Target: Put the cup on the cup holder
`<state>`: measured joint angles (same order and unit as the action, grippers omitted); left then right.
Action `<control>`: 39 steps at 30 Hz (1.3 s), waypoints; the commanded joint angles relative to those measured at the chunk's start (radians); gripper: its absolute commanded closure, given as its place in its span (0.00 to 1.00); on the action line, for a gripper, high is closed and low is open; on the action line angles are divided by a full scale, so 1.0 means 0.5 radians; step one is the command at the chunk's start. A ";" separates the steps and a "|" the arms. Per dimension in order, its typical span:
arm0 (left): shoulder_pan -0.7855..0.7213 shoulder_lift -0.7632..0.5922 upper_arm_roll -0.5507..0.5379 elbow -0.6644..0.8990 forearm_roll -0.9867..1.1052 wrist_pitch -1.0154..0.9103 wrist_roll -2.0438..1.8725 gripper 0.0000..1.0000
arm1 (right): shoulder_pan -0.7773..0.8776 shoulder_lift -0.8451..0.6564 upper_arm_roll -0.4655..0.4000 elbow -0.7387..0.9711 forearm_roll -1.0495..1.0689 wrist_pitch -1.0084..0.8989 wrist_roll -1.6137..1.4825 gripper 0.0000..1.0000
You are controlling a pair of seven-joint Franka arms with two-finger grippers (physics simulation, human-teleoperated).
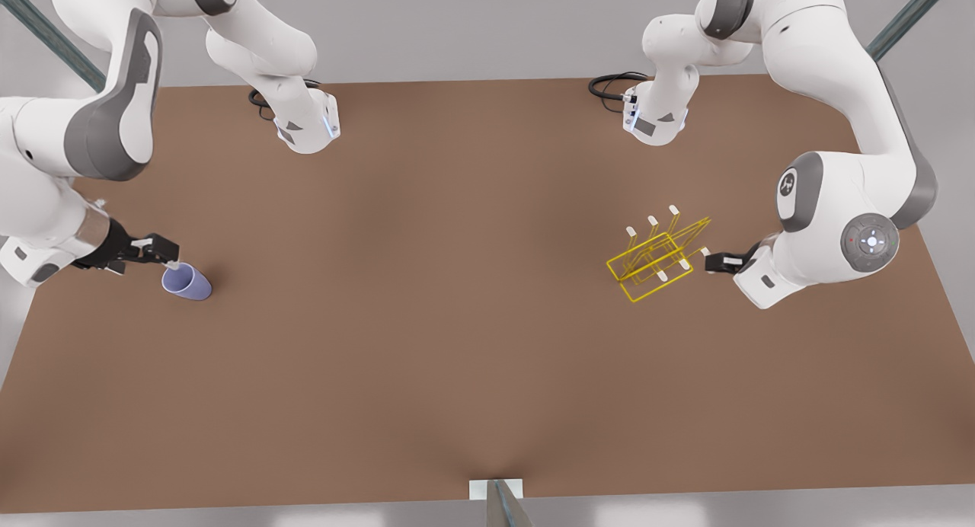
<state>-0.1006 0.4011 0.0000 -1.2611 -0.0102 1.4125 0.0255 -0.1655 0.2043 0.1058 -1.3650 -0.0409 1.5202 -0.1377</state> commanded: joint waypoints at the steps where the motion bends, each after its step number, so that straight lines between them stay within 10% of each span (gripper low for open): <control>1: -0.001 -0.002 0.000 0.000 -0.007 0.059 0.075 0.00 | 0.000 0.006 0.000 -0.001 0.014 -0.015 -0.102 0.00; 10: -0.072 -0.008 0.000 -0.018 -0.026 -0.018 -0.269 0.00 | -0.034 0.269 0.003 -0.068 -0.010 0.006 0.058 0.00; 21: -0.109 -0.011 -0.003 -0.024 -0.029 -0.119 -0.349 0.00 | -0.089 -0.163 0.101 -1.200 -0.038 1.150 0.266 0.00; 39: -0.204 0.011 0.000 -0.018 -0.016 -0.141 -0.373 0.00 | -0.138 -0.332 0.221 -1.761 -0.145 1.295 0.539 0.00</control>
<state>-0.2024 0.4076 -0.0002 -1.2704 -0.0195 1.3457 -0.1257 -0.2250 0.0558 0.2130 -2.2181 -0.1139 2.1470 0.0190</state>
